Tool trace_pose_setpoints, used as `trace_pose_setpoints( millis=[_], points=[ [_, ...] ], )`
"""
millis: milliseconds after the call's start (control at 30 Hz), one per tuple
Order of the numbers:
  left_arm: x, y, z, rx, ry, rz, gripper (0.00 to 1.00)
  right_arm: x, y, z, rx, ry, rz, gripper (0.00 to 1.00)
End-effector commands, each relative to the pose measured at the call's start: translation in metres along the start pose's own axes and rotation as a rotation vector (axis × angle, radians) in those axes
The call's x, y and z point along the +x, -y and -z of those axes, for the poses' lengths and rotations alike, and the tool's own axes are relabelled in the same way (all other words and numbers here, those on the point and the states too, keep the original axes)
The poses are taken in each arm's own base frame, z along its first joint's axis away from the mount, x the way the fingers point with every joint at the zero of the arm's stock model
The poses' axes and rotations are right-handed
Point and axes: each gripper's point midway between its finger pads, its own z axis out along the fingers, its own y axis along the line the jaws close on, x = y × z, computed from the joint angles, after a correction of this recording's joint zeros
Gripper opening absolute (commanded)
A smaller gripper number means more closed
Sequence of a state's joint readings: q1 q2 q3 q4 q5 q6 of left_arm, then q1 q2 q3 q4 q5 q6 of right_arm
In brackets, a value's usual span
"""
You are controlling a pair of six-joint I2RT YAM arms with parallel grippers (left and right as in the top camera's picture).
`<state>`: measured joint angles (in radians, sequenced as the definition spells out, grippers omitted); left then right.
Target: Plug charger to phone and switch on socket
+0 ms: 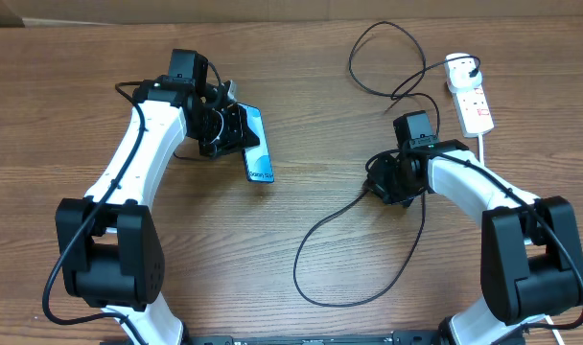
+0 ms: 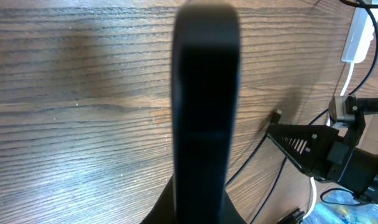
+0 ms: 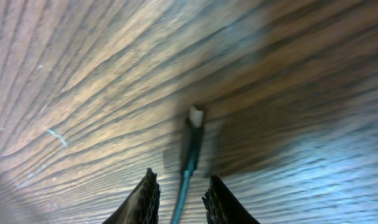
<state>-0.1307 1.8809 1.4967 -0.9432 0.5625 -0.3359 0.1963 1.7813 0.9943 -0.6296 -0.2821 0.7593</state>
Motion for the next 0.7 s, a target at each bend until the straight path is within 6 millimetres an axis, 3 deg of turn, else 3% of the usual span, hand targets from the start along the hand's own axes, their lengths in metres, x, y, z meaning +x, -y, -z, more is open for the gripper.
trace_pose_setpoints(
  millis=[0, 267, 667],
  points=[
    [-0.002, 0.005, 0.003, 0.013, 0.008, -0.031, 0.04, -0.004, -0.004, 0.003, -0.011, 0.018, -0.028, 0.24],
    [-0.001, 0.004, 0.003, 0.011, 0.004, -0.029, 0.04, -0.016, 0.005, 0.002, 0.039, 0.081, -0.051, 0.18],
    [-0.002, 0.005, 0.003, 0.012, 0.007, -0.03, 0.04, -0.007, 0.006, -0.005, 0.012, 0.048, -0.081, 0.19]
  ],
)
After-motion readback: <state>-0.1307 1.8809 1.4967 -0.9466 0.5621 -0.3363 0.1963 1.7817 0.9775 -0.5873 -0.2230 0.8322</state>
